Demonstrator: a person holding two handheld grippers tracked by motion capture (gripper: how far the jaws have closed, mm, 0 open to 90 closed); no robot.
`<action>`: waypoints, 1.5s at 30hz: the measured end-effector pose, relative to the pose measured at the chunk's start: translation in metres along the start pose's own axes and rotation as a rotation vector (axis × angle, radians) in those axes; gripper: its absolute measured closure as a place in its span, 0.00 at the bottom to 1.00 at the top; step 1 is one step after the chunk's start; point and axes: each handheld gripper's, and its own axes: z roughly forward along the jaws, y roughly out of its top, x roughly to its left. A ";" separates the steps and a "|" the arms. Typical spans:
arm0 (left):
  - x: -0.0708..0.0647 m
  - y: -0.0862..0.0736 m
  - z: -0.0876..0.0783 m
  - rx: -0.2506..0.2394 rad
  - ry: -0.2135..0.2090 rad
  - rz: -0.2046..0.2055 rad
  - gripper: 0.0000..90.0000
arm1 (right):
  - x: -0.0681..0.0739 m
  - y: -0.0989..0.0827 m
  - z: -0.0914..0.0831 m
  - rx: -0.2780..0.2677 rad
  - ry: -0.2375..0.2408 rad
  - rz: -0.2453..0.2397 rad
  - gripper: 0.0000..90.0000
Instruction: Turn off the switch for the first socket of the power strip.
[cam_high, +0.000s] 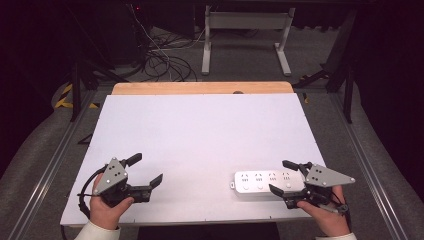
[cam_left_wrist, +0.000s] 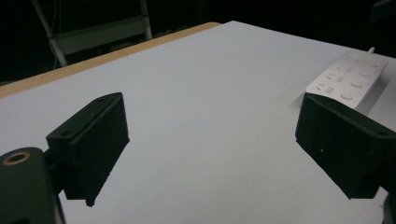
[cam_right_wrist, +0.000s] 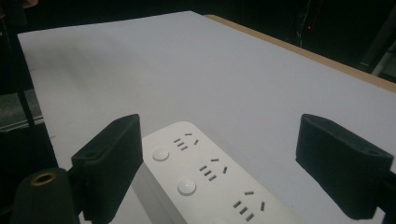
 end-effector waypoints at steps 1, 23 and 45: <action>0.000 0.001 0.000 0.006 0.008 0.022 0.11 | 0.000 0.000 0.000 0.000 0.000 0.000 0.17; -0.002 0.002 -0.003 0.042 0.032 0.062 0.11 | 0.002 0.018 0.001 0.090 -0.011 -0.031 0.25; -0.003 0.002 -0.004 0.049 0.038 0.070 0.11 | -0.007 0.037 0.010 0.153 -0.042 -0.033 0.31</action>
